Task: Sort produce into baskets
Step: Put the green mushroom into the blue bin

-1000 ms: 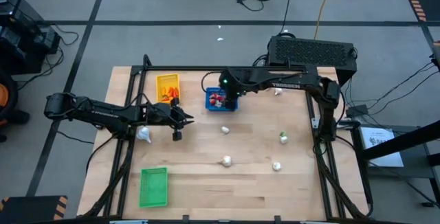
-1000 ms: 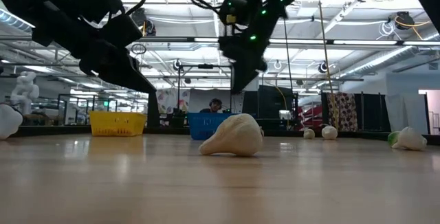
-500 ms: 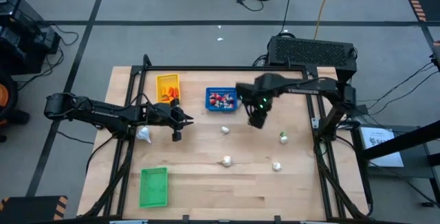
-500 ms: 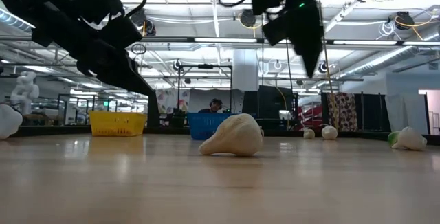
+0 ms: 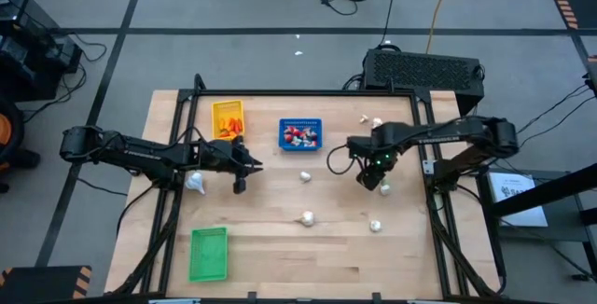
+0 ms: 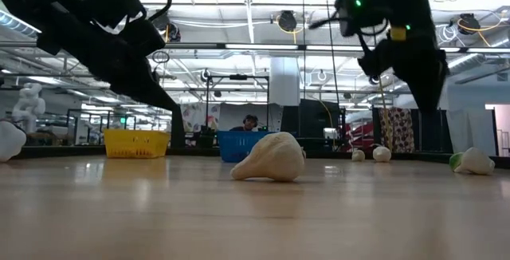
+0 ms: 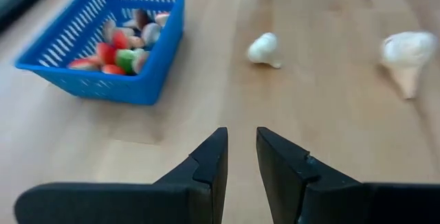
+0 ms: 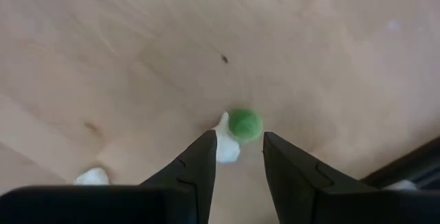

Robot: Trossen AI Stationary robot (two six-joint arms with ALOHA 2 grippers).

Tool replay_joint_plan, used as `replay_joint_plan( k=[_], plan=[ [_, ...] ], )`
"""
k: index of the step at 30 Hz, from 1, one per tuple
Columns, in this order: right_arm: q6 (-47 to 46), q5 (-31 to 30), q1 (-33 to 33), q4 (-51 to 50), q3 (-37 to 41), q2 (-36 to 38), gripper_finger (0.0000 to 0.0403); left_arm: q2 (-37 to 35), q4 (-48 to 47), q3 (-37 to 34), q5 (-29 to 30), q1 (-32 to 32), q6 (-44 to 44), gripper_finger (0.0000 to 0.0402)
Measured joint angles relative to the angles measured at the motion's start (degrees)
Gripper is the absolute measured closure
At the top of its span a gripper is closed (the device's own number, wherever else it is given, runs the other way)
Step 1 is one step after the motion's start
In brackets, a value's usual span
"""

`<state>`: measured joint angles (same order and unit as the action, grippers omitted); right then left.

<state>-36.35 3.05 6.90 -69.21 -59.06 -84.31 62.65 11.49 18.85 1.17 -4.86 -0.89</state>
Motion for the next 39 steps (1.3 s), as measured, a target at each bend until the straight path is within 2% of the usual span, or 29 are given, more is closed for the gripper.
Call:
replay_joint_plan(
  k=[3,6,11,13,17,19,24,27,31,39],
  plan=[
    [-1.6,0.5,0.1,2.7,3.7,1.0,0.028,0.0,-0.4,0.3,-3.8,0.0,-1.8,0.0315],
    [-3.4,0.1,0.1,4.4,5.6,1.0,0.0254,-1.2,-5.3,2.4,-4.1,0.0,-3.8,0.0315],
    [-6.0,0.0,0.1,5.9,8.4,1.0,0.0192,-7.0,-31.2,11.7,-3.7,0.3,-10.6,0.0315],
    [-7.3,-0.2,0.1,5.9,9.5,1.0,0.0166,-9.5,-37.7,14.0,-3.0,1.5,-13.0,0.0315],
    [-12.4,-0.2,0.1,7.9,13.1,1.0,0.0128,-14.5,-37.6,14.5,3.0,4.8,-13.8,0.0315],
    [-14.0,-0.1,0.1,10.3,15.3,1.0,0.0118,-16.7,-38.0,14.5,3.9,5.9,-13.8,0.0315],
    [-15.8,0.0,0.1,16.0,18.6,1.0,0.0116,-21.1,-37.7,14.5,7.4,8.5,-13.8,0.0315],
    [-17.5,-0.2,0.1,17.9,19.1,1.0,0.0121,-22.1,-37.7,14.5,10.2,9.2,-13.6,0.0315],
    [-20.5,-0.3,0.1,18.5,19.3,1.0,0.0131,-22.3,-36.9,14.5,11.0,9.4,-13.4,0.0315],
    [-21.7,-0.3,0.1,18.2,19.4,1.0,0.0203,-23.3,-38.3,15.1,11.1,9.4,-12.3,0.0315]
  ],
)
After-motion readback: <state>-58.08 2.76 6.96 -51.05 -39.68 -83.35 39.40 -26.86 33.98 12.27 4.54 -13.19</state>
